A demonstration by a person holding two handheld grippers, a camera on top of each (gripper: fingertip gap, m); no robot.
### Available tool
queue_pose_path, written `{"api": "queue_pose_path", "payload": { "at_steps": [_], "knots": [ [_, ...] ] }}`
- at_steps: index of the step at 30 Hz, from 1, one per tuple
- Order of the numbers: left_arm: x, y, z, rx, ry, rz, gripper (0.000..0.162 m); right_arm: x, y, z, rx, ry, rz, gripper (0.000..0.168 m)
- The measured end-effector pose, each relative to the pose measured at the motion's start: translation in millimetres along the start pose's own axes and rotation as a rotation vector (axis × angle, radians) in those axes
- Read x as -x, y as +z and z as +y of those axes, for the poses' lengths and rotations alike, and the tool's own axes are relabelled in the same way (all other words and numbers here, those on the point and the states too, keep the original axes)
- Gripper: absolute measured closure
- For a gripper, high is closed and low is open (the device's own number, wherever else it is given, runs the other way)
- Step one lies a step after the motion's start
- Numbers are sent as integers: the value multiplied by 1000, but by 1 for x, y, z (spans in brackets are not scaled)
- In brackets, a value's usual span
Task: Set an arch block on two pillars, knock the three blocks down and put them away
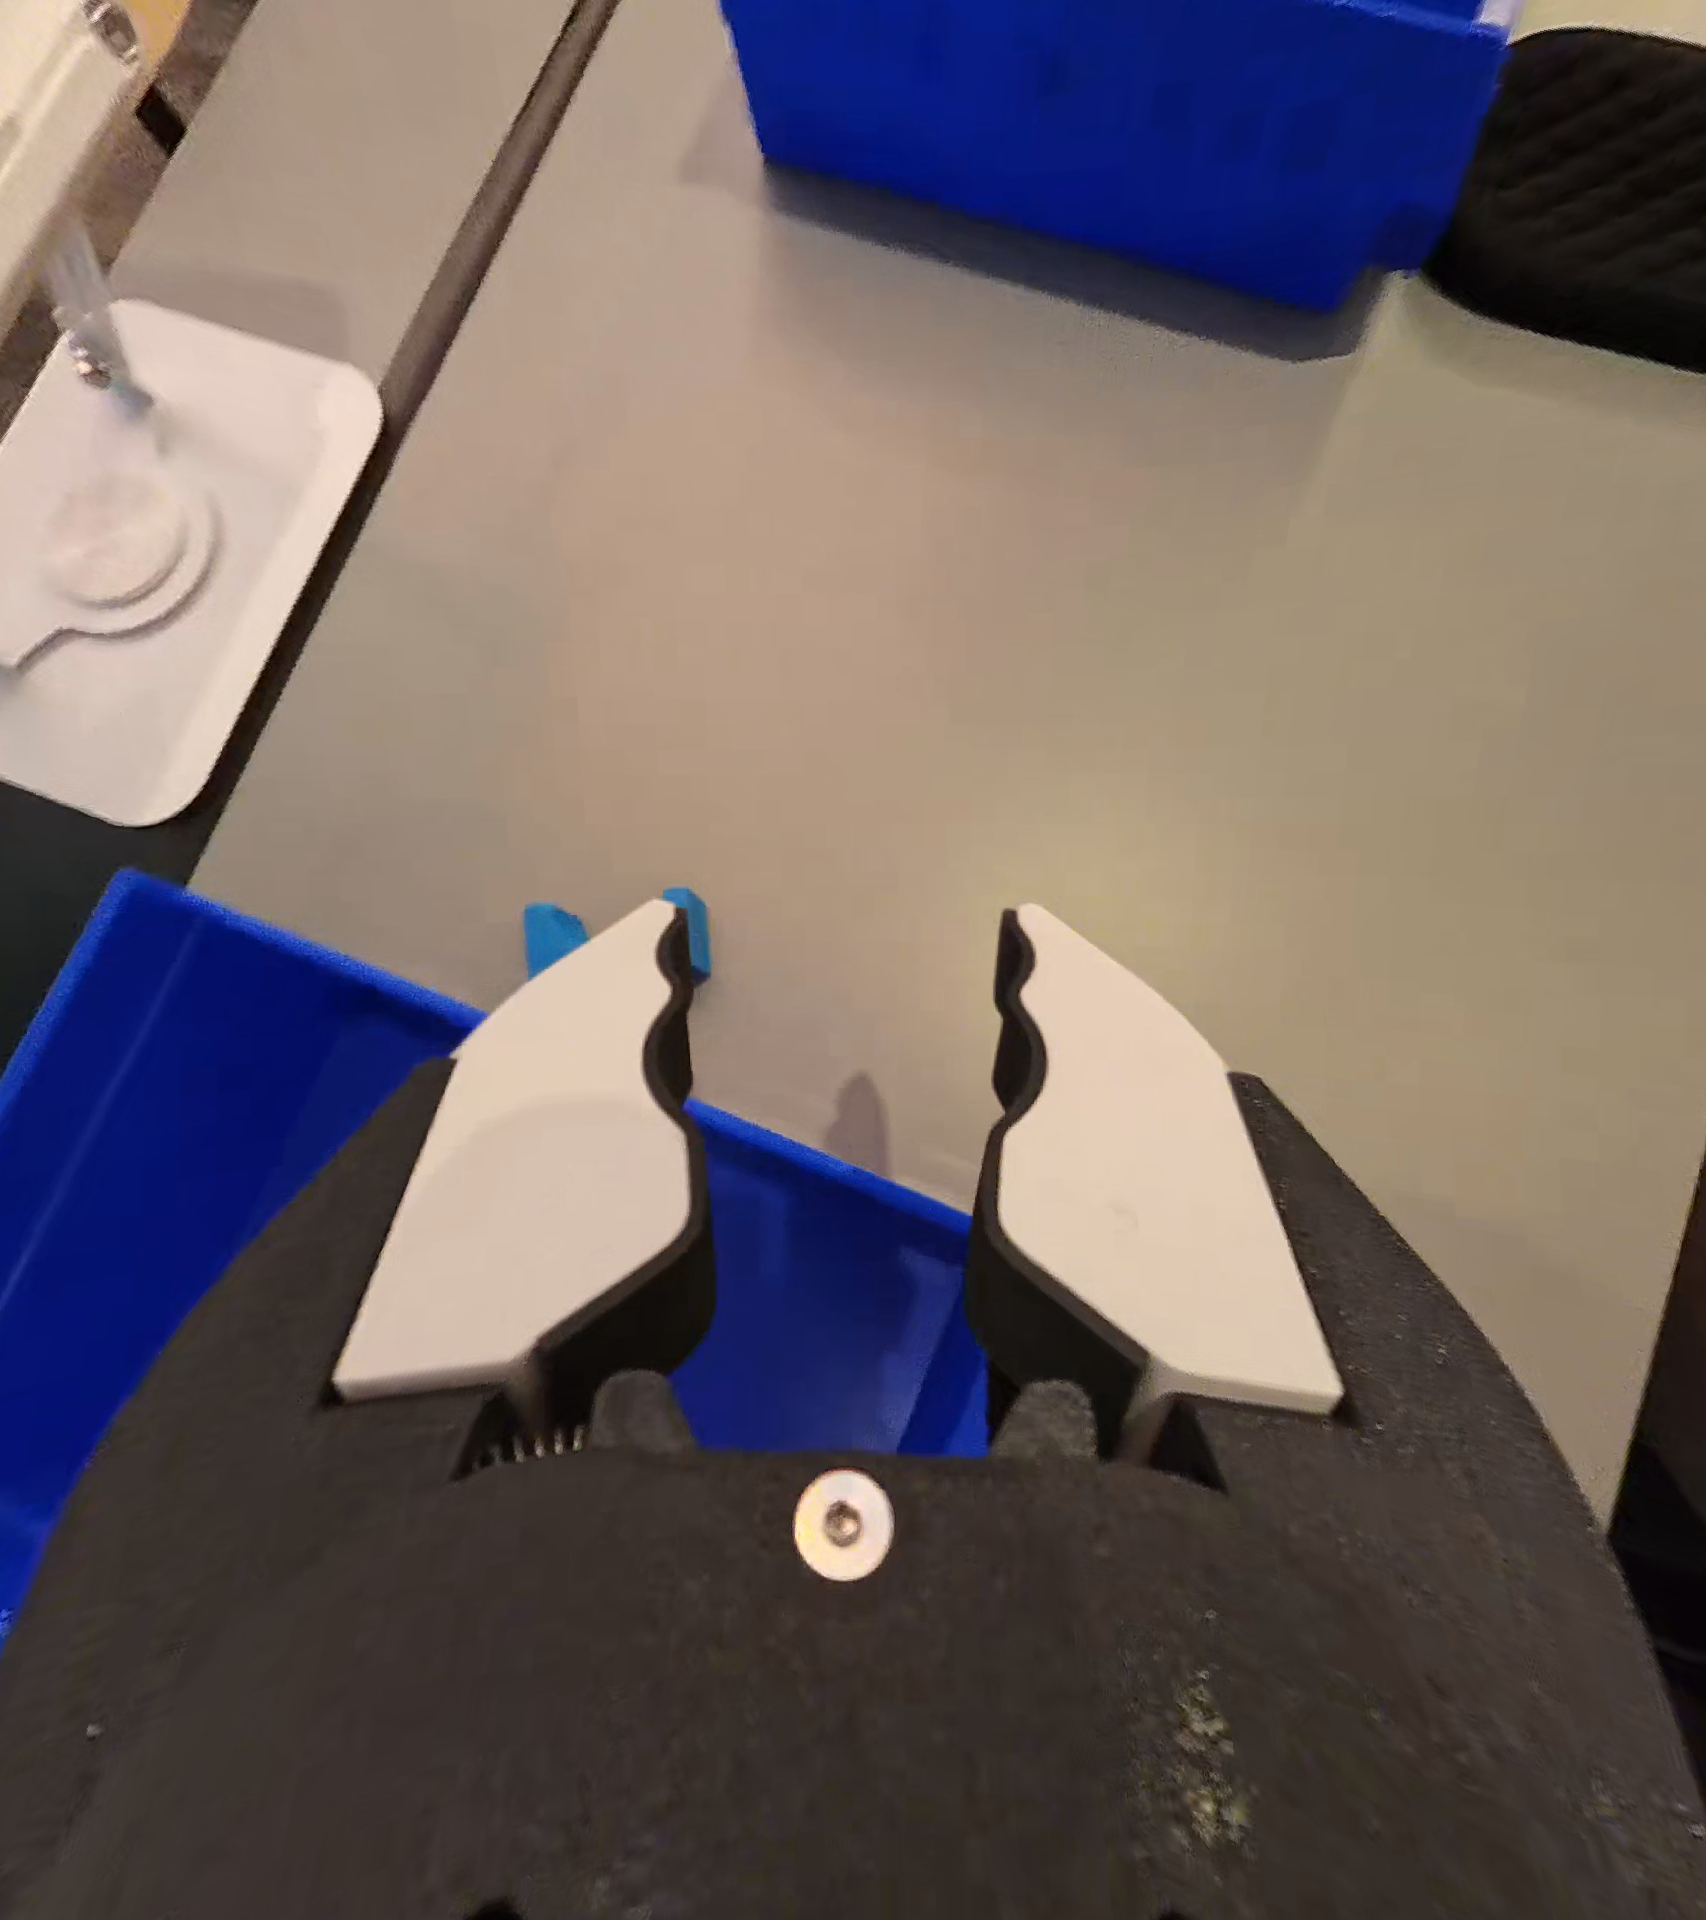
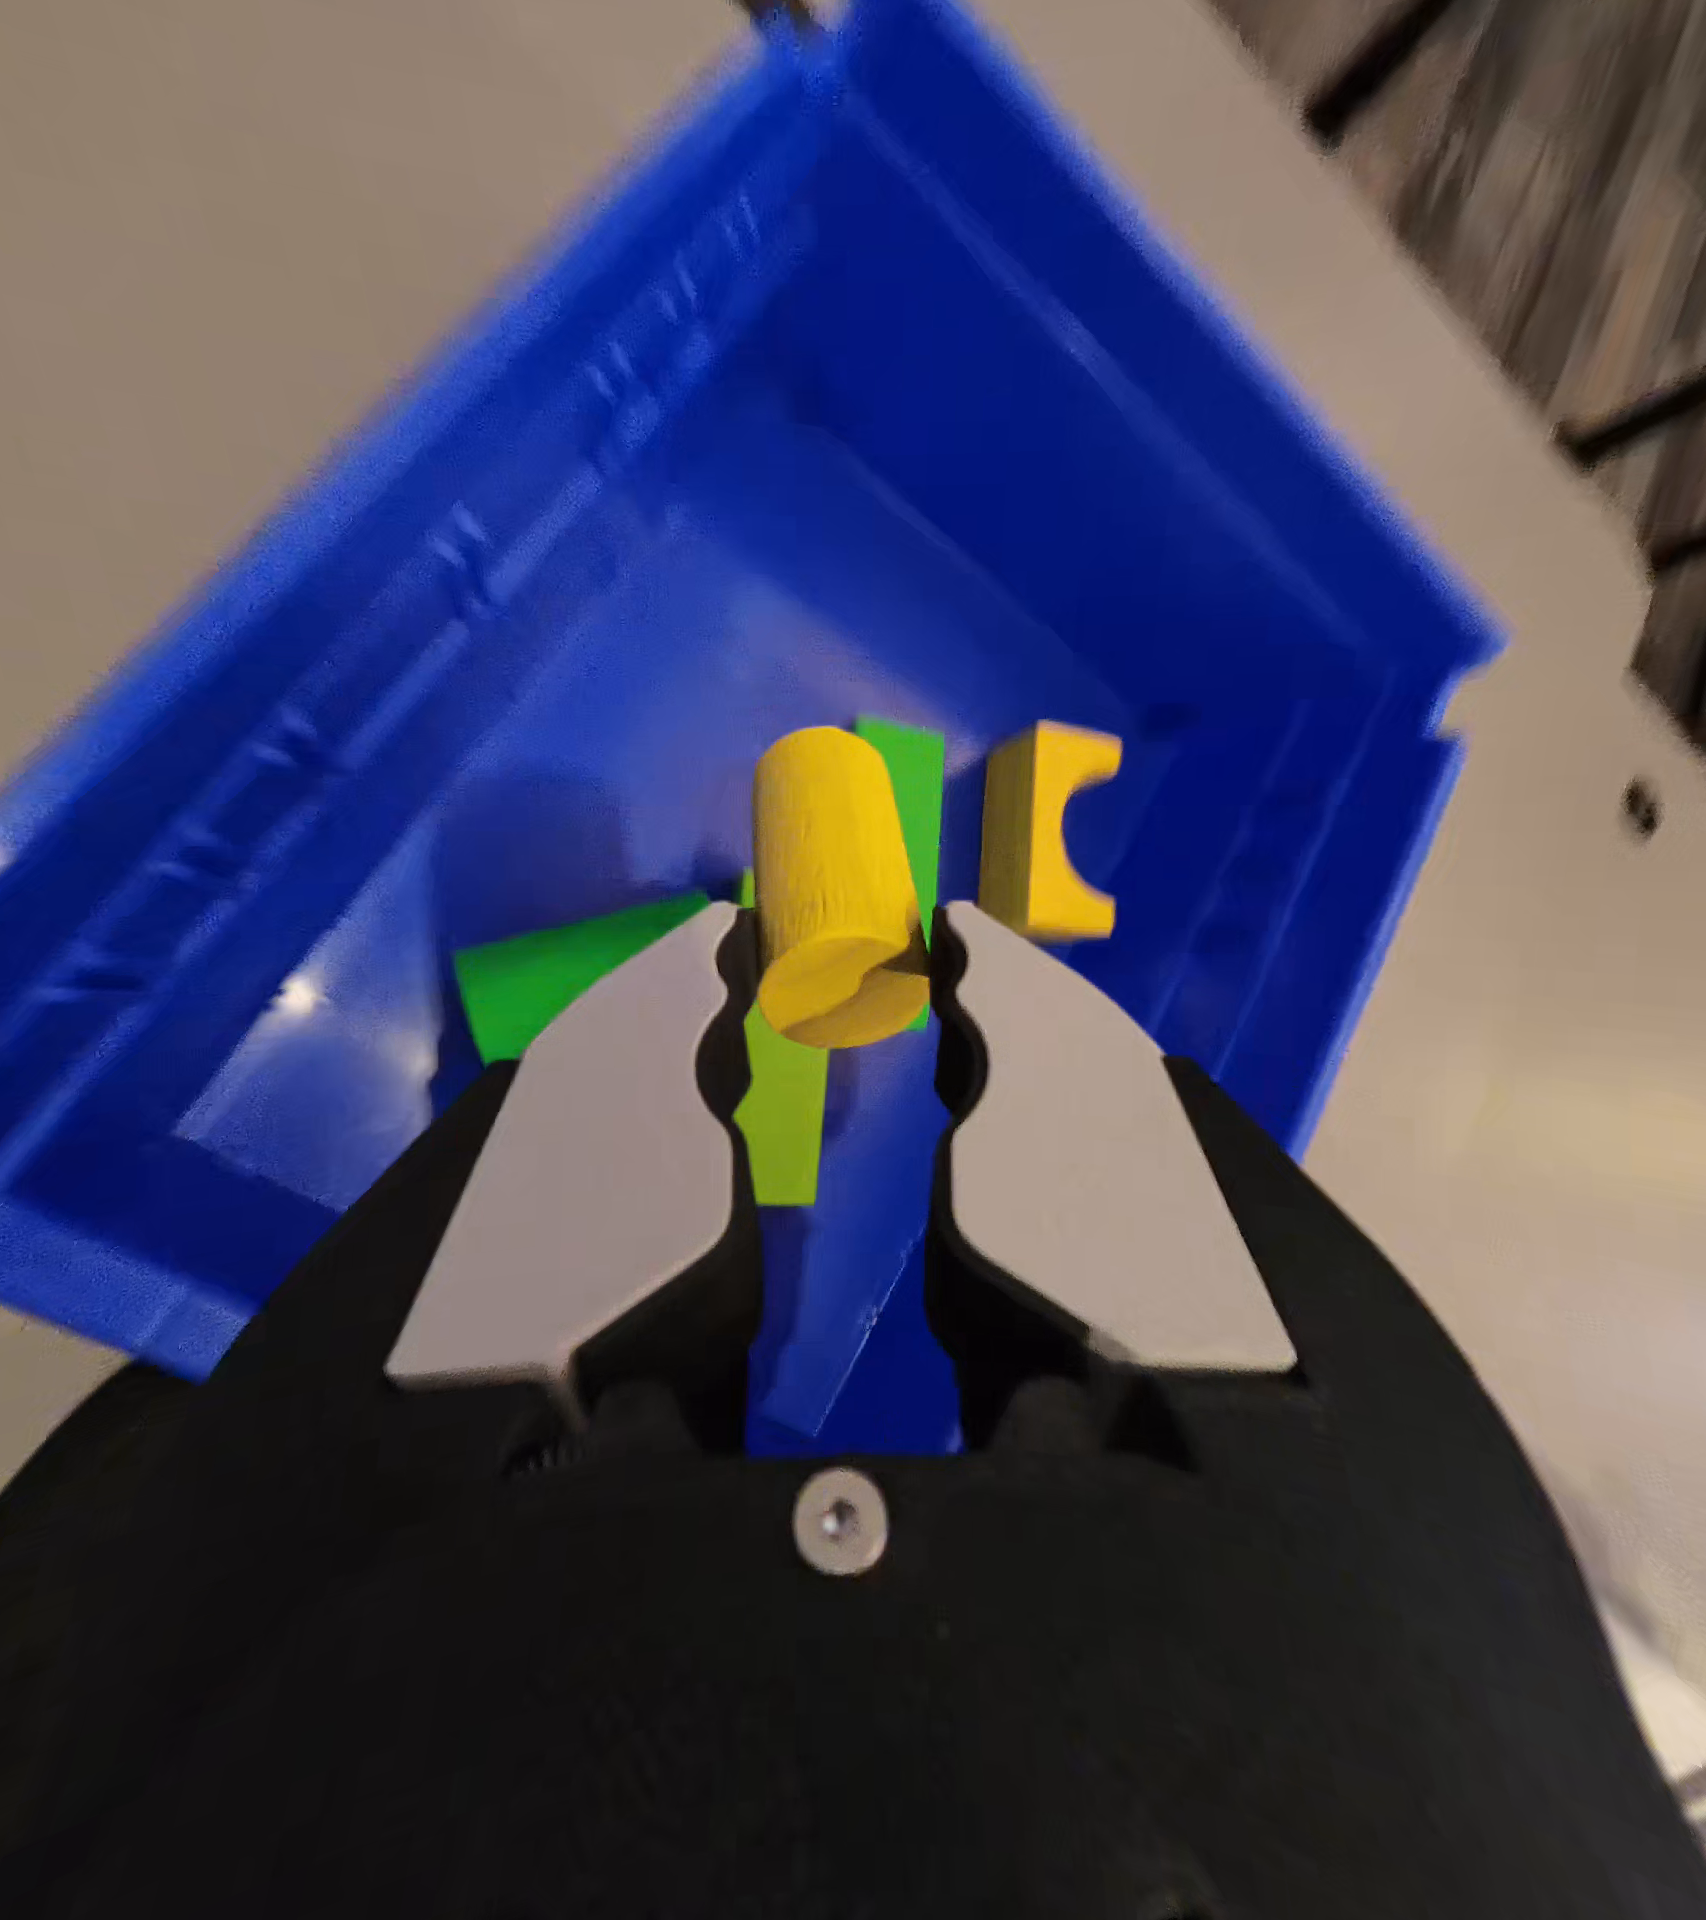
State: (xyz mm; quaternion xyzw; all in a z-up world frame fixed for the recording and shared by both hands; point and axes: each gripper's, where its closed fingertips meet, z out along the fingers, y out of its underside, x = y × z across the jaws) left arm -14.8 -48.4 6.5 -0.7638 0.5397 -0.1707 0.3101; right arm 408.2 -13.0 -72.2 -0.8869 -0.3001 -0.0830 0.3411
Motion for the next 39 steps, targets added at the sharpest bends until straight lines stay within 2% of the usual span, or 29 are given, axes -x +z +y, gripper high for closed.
{"api": "queue_pose_path", "payload": {
  "at_steps": [2,5,10,13,16,22,25,27,28,31,39],
  "knots": [
    [6,3,3,15,-18,-22,107,-3,18,25,107,30,16,135],
    [12,8,7,45,-37,-54,108,-2,31,40,167,63,31,135],
    [11,19,9,85,34,-87,109,-21,10,18,60,97,139,127],
    [2,36,13,141,164,-52,110,-22,-14,-4,-53,106,149,125],
    [8,56,20,271,319,-75,119,-16,-33,-15,-143,120,122,124],
    [47,87,44,656,414,-129,111,-4,-52,-19,-233,128,91,124],
    [52,102,59,752,391,-96,112,1,-57,-16,-246,113,79,124],
    [58,107,68,804,337,-135,110,4,-59,-13,-244,93,66,123],
    [60,111,71,814,322,-152,104,6,-59,-12,-242,82,61,123],
    [70,118,75,827,343,-208,106,7,-62,-10,-249,55,60,122],
    [74,130,89,914,329,-166,109,13,-66,-9,-291,62,26,123]
  ]
}}
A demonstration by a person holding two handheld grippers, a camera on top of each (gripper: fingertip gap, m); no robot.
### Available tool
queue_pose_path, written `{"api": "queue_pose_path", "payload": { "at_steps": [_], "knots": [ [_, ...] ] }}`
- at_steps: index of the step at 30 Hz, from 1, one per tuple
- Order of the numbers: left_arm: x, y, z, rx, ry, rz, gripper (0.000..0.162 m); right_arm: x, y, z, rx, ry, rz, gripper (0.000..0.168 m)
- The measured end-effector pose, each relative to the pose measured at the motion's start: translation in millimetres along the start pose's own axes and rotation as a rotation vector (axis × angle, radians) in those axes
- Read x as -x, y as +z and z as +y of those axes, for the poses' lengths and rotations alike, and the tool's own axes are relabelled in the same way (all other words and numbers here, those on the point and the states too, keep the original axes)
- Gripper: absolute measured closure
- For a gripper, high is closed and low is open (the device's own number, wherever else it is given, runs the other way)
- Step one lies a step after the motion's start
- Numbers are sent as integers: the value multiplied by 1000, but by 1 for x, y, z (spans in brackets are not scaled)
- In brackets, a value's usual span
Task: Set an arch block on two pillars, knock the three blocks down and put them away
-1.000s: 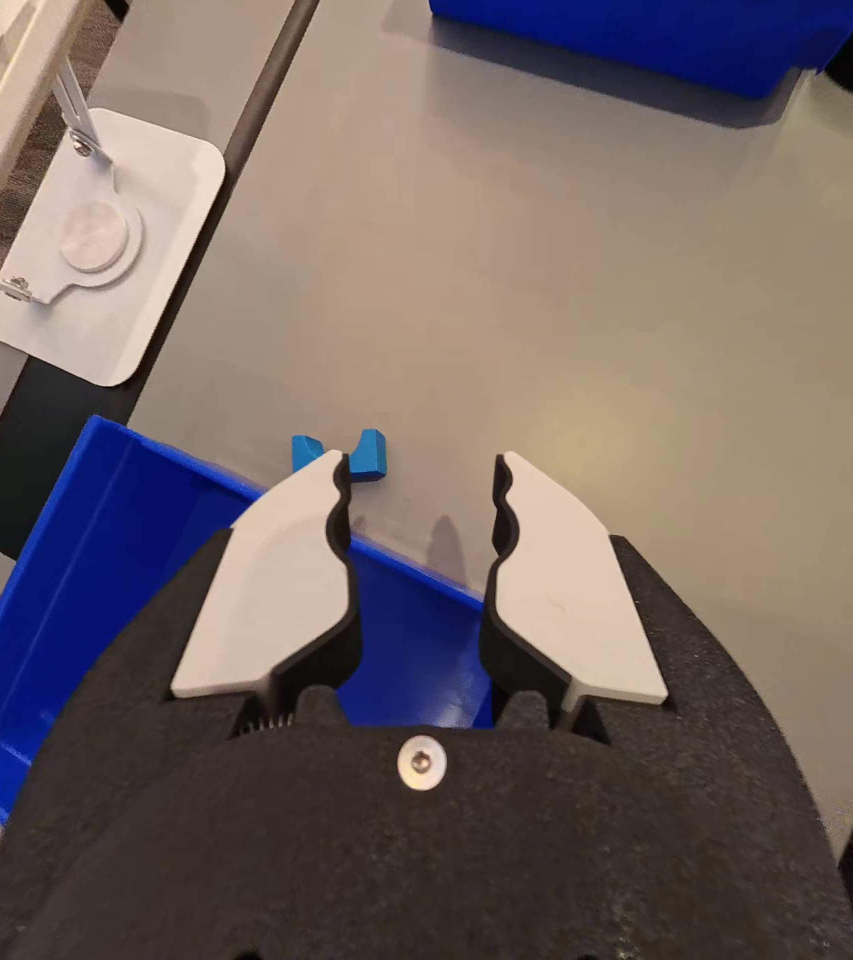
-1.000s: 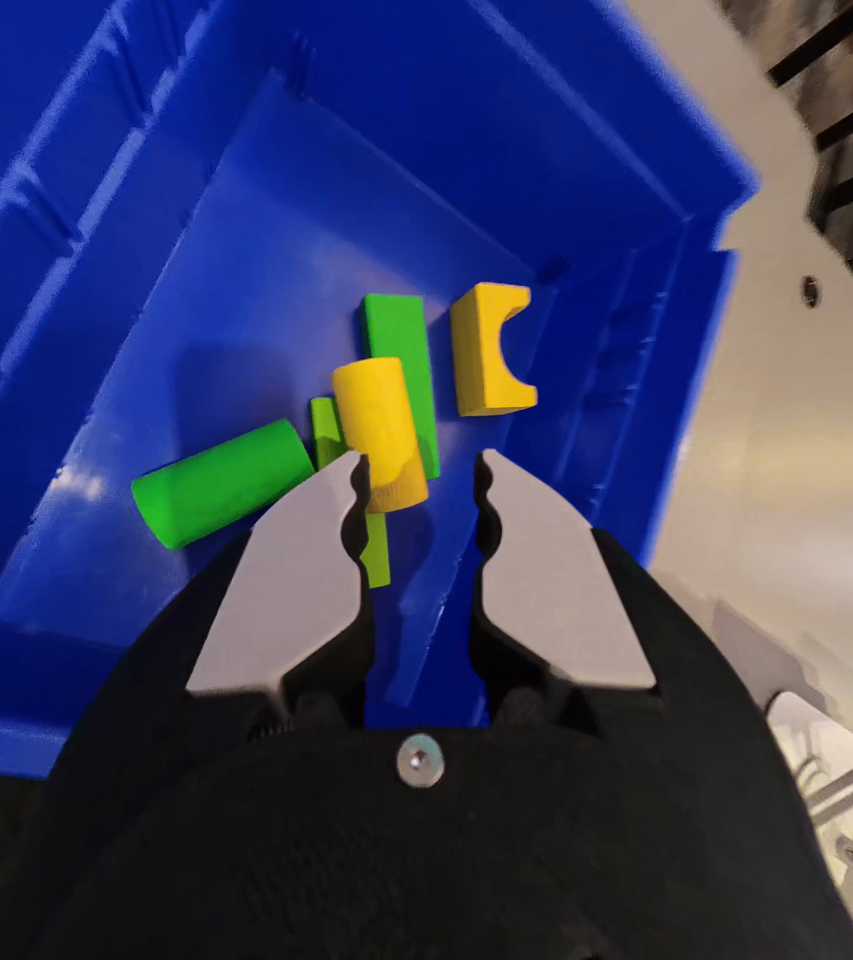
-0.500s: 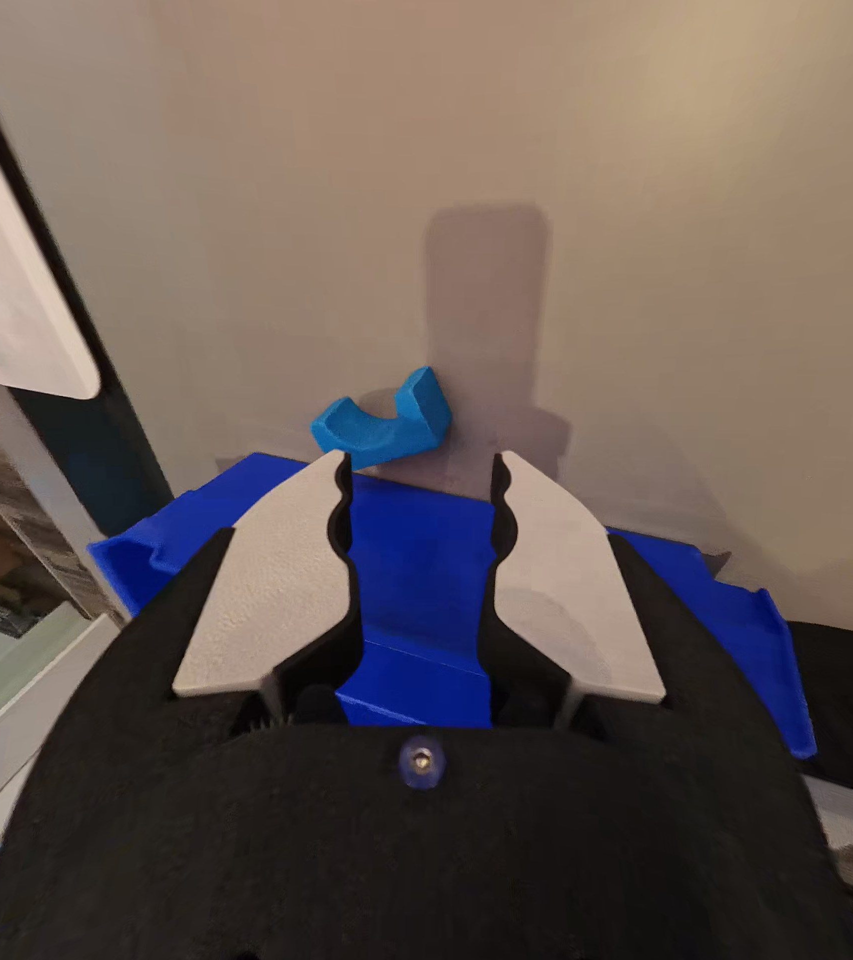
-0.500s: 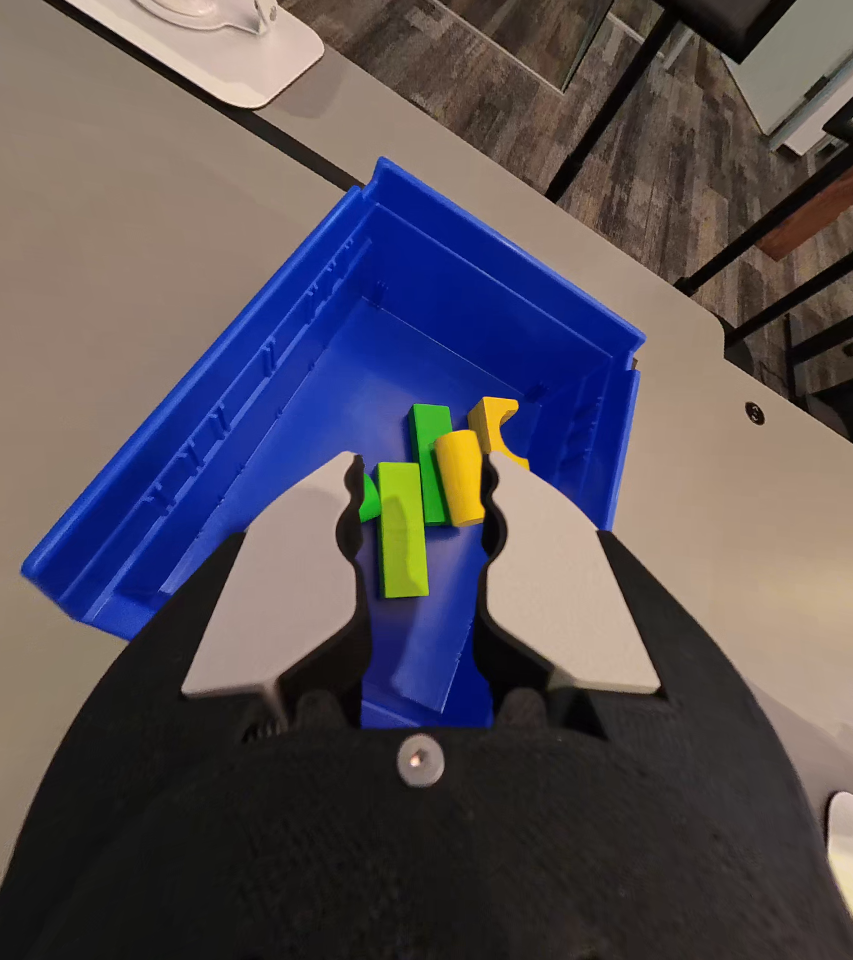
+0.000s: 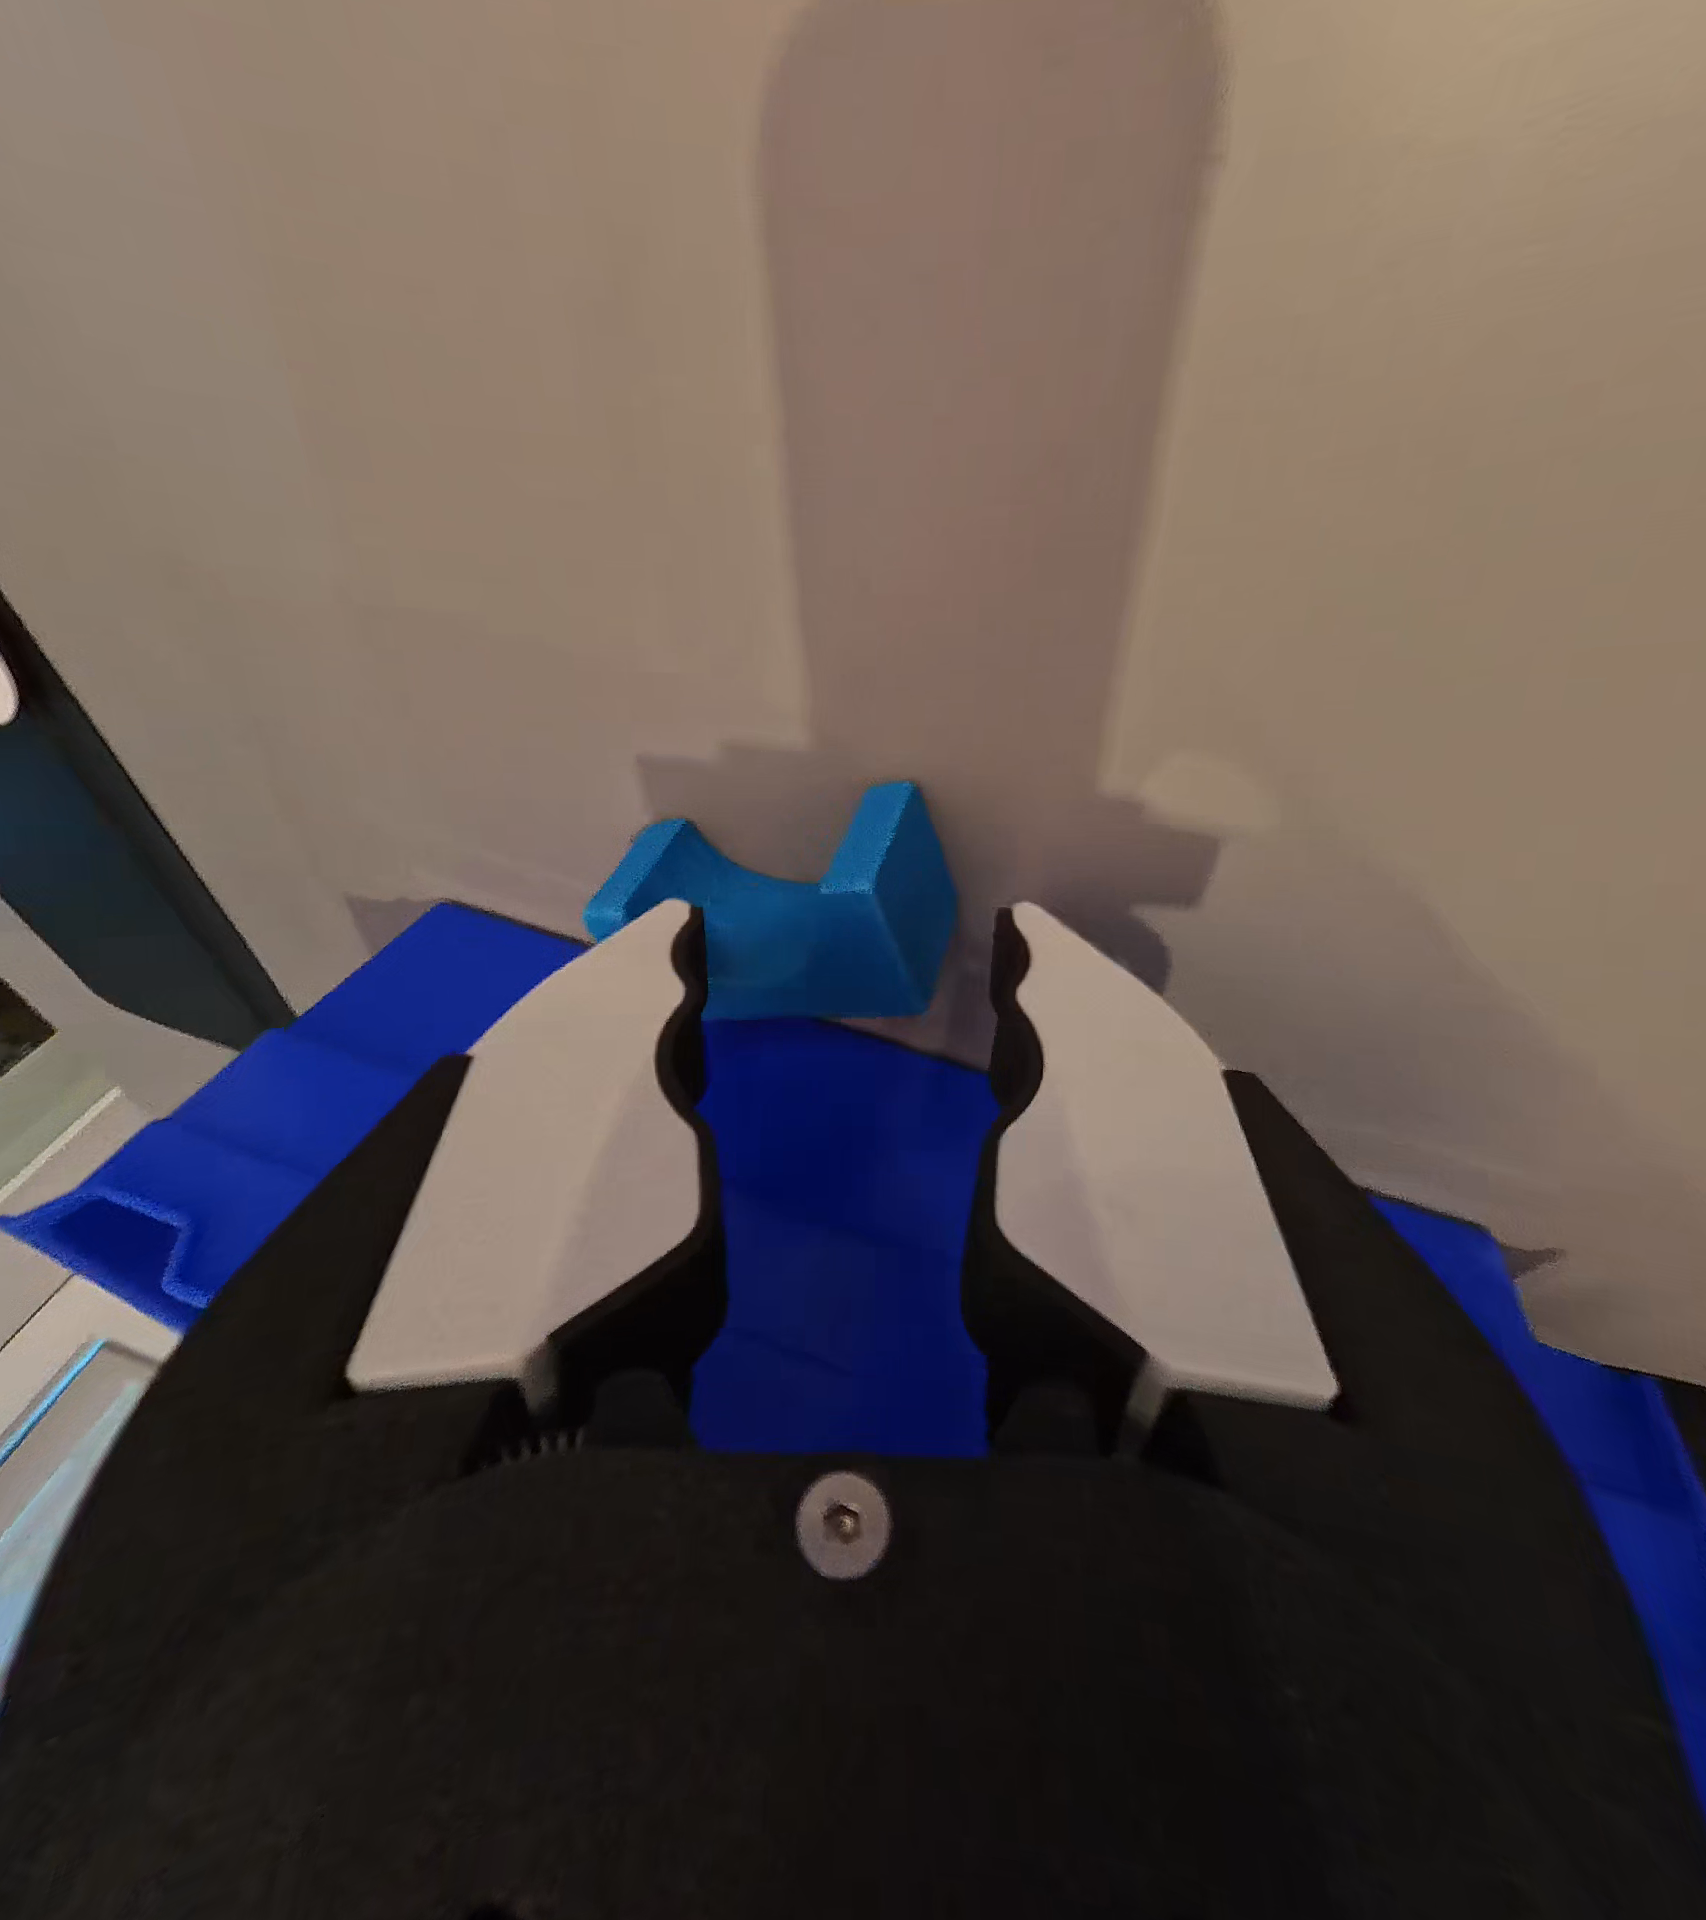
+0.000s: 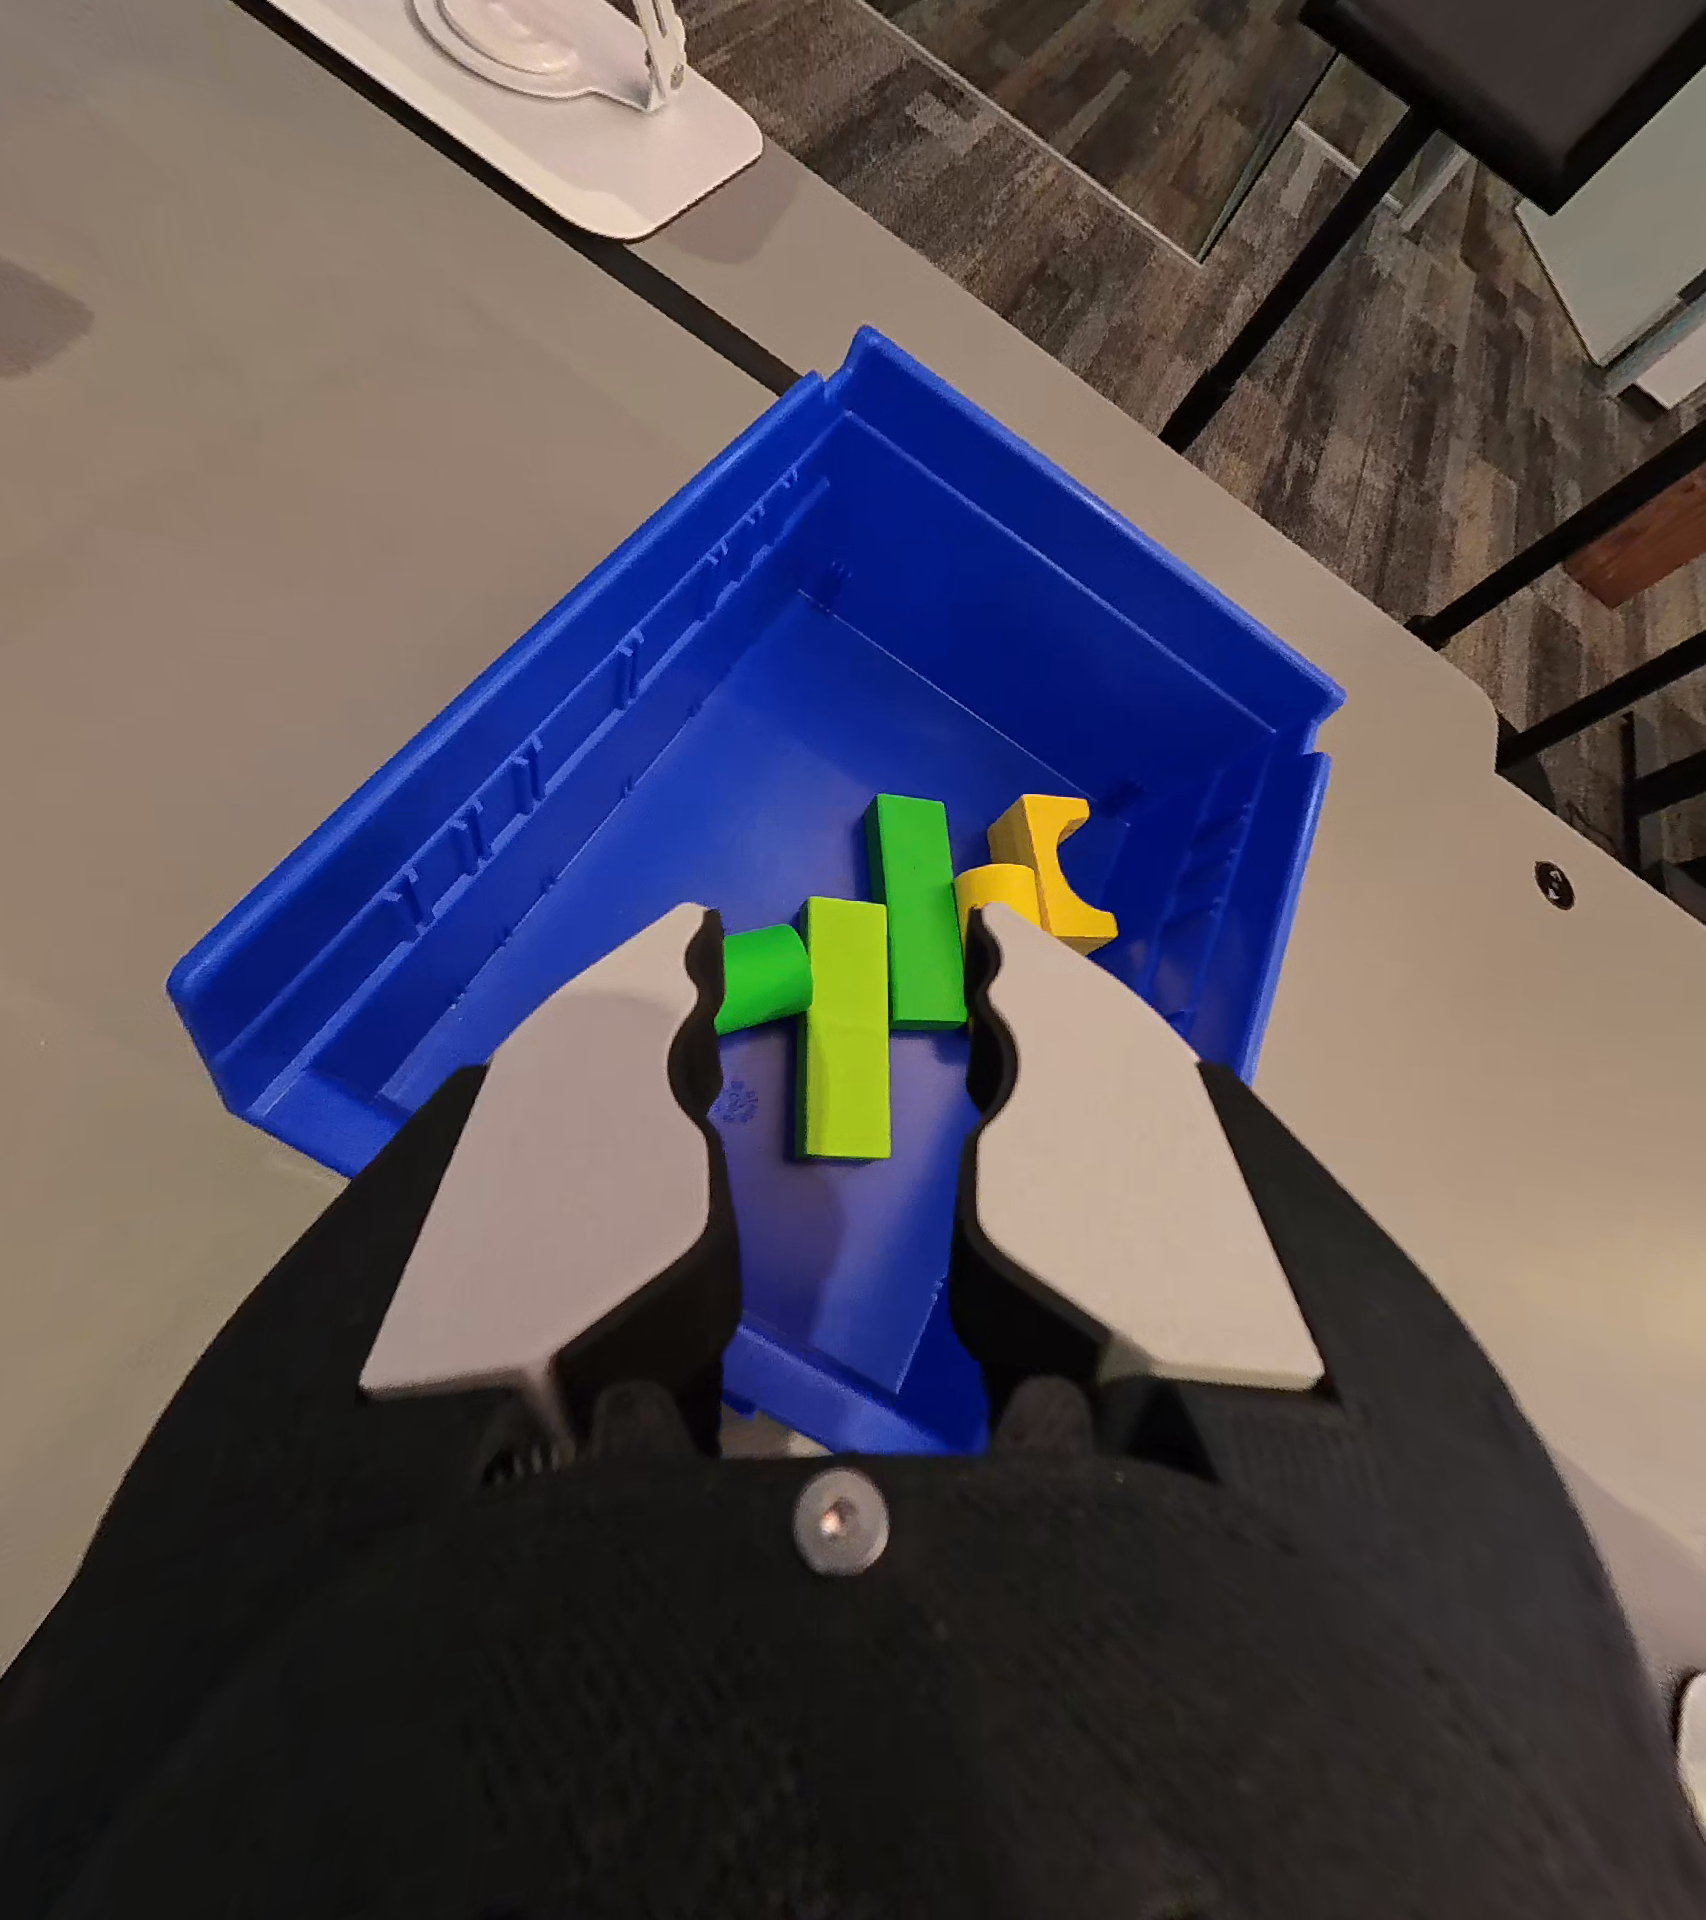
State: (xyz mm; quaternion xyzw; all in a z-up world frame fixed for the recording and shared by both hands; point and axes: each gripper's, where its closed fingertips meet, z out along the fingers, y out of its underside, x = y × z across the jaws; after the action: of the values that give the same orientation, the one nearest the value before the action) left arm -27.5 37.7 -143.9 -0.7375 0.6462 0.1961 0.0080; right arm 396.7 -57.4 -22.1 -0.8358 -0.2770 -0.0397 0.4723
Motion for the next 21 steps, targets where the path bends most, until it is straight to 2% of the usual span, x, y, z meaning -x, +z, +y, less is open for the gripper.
{"api": "queue_pose_path", "payload": {
  "at_steps": [3,6,9,11,13,16,18,21],
  "knots": [
    [-2,8,7,56,15,19,111,3,-2,3,1,-11,-13,123],
    [-8,12,8,78,40,45,133,3,-3,6,10,-18,-15,123],
    [-3,10,8,90,55,-1,134,4,-5,6,2,-18,-26,123],
    [-2,2,2,36,32,-10,134,5,-7,4,-9,-18,-24,123],
    [-3,-15,-10,-79,-19,23,134,8,-9,-2,-37,-23,-26,123],
    [-8,-63,-35,-365,-131,135,134,24,-13,-22,-123,-70,-41,123],
    [-20,-111,-54,-622,-205,285,135,44,-16,-44,-220,-156,-57,123],
    [-57,-200,-69,-1025,-204,623,135,93,-21,-78,-378,-288,-119,122]
  ]
}}
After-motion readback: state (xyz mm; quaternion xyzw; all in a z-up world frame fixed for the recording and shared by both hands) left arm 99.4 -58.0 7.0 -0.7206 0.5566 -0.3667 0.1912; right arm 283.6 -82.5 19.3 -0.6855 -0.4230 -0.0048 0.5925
